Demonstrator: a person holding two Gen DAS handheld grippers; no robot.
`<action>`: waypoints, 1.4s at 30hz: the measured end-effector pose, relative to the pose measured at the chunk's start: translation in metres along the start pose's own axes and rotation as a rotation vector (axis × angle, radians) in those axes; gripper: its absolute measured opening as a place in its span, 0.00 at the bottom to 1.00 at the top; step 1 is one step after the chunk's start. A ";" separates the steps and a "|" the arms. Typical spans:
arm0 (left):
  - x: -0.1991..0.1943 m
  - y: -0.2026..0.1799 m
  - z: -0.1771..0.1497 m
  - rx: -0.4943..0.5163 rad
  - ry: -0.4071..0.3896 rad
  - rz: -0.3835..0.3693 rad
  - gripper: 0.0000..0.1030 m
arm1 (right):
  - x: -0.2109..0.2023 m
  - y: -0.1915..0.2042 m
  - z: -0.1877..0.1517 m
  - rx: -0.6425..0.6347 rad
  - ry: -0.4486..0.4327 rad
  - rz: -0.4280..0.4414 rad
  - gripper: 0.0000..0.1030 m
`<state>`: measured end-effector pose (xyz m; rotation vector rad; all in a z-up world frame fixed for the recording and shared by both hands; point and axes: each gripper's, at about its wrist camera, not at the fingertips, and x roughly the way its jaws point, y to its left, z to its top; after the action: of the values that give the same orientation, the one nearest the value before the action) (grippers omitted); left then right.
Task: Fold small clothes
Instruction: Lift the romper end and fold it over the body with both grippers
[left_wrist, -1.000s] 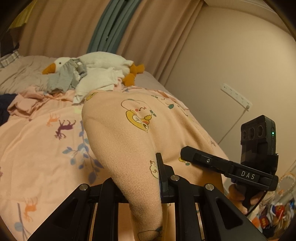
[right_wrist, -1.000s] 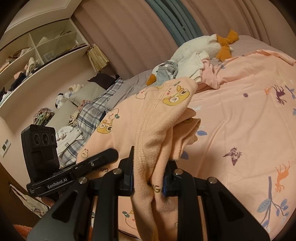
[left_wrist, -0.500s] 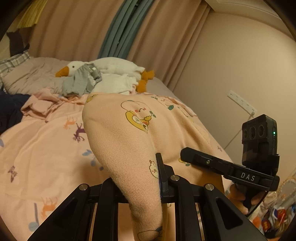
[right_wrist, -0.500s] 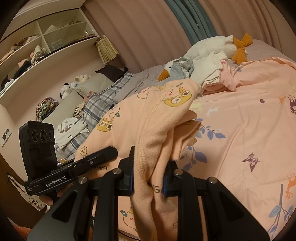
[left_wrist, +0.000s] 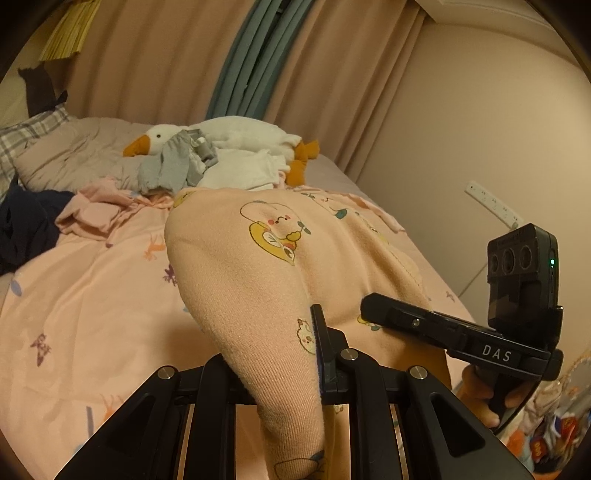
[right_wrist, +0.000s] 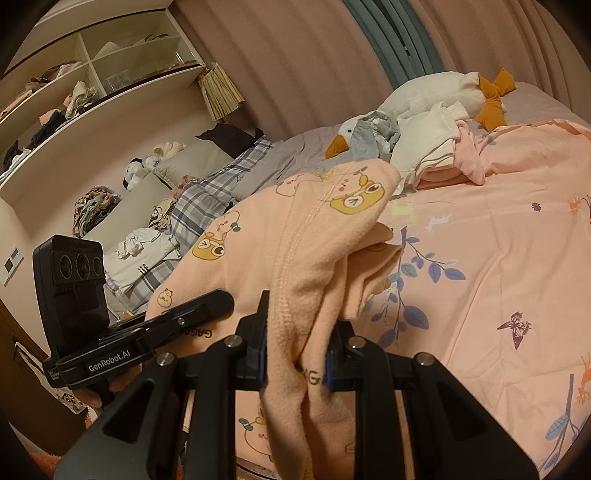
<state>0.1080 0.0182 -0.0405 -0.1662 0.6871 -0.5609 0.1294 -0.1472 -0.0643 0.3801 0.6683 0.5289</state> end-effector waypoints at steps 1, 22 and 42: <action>0.000 0.001 0.000 -0.002 0.002 -0.001 0.15 | 0.000 0.000 0.000 -0.001 0.000 0.000 0.22; 0.052 0.029 0.008 -0.032 0.082 0.002 0.15 | 0.041 -0.029 0.009 0.044 0.052 -0.046 0.22; 0.118 0.090 -0.038 -0.152 0.228 0.018 0.15 | 0.128 -0.083 -0.018 0.116 0.220 -0.075 0.22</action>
<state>0.1977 0.0311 -0.1641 -0.2400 0.9528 -0.5144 0.2301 -0.1376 -0.1796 0.4078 0.9248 0.4656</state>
